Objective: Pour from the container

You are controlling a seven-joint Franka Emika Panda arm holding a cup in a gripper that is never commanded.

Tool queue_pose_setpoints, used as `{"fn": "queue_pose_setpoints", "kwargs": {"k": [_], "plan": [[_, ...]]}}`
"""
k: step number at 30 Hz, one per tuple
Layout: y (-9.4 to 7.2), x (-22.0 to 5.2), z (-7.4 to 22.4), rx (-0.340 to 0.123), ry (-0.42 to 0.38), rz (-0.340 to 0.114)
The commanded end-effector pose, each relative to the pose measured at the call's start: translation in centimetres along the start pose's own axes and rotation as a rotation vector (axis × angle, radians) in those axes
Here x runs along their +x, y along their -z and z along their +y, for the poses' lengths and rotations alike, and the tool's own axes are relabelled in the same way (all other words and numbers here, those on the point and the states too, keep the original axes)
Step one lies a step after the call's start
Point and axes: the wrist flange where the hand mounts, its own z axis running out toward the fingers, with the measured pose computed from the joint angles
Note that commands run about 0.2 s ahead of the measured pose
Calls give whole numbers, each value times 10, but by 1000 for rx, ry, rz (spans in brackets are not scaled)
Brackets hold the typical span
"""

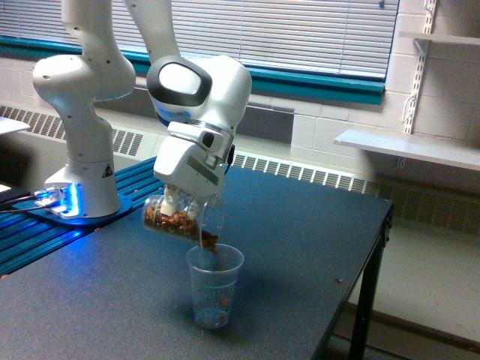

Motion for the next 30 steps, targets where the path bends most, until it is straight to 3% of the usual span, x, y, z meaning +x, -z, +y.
{"fn": "queue_pose_setpoints", "kwargs": {"k": [1,30], "plan": [[4,5,-3,-17,57,19],[2,11,2,-64,129,23]]}}
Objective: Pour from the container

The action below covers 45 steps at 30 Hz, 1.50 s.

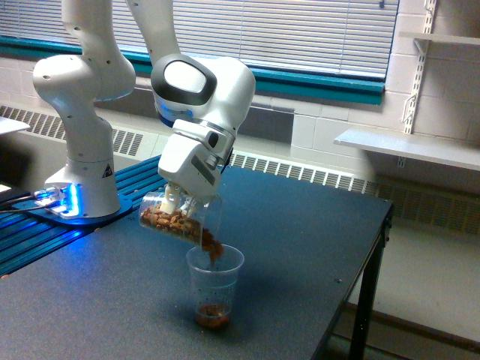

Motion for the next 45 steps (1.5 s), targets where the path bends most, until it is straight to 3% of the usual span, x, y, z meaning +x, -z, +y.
{"fn": "queue_pose_setpoints", "kwargs": {"k": [1,12,45], "plan": [[2,6,1,-13,39,9],[3,7,0,-29,96,35],[4,8,4,-48,214,34]]}}
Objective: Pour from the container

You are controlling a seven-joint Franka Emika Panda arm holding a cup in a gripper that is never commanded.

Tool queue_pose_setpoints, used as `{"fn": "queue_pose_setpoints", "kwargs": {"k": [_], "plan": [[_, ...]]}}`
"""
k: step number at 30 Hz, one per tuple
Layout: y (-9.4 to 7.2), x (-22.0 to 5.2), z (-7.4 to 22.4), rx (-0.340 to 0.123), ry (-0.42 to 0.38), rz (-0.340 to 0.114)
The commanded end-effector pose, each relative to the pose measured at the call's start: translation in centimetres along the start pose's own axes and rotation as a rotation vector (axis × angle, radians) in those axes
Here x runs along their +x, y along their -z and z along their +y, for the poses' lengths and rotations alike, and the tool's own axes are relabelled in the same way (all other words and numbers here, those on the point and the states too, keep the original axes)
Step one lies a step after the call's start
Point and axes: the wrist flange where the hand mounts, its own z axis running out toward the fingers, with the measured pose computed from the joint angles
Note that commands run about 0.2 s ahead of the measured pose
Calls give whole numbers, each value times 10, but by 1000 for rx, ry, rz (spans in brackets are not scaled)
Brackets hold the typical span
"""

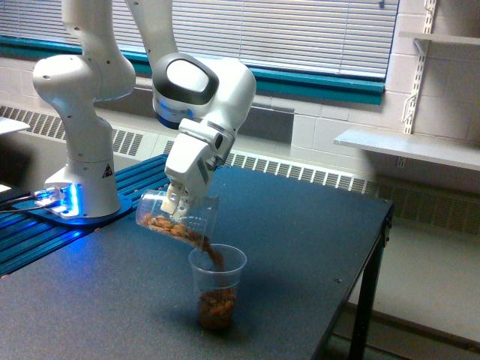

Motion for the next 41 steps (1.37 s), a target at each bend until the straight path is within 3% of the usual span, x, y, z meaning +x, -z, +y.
{"fn": "queue_pose_setpoints", "kwargs": {"k": [1,22,29,41], "plan": [[6,7,2,-7,63,10],[13,20,2,-17,206,13],[13,25,6,-15,243,-5],[17,32,14,24,230,-37]]}}
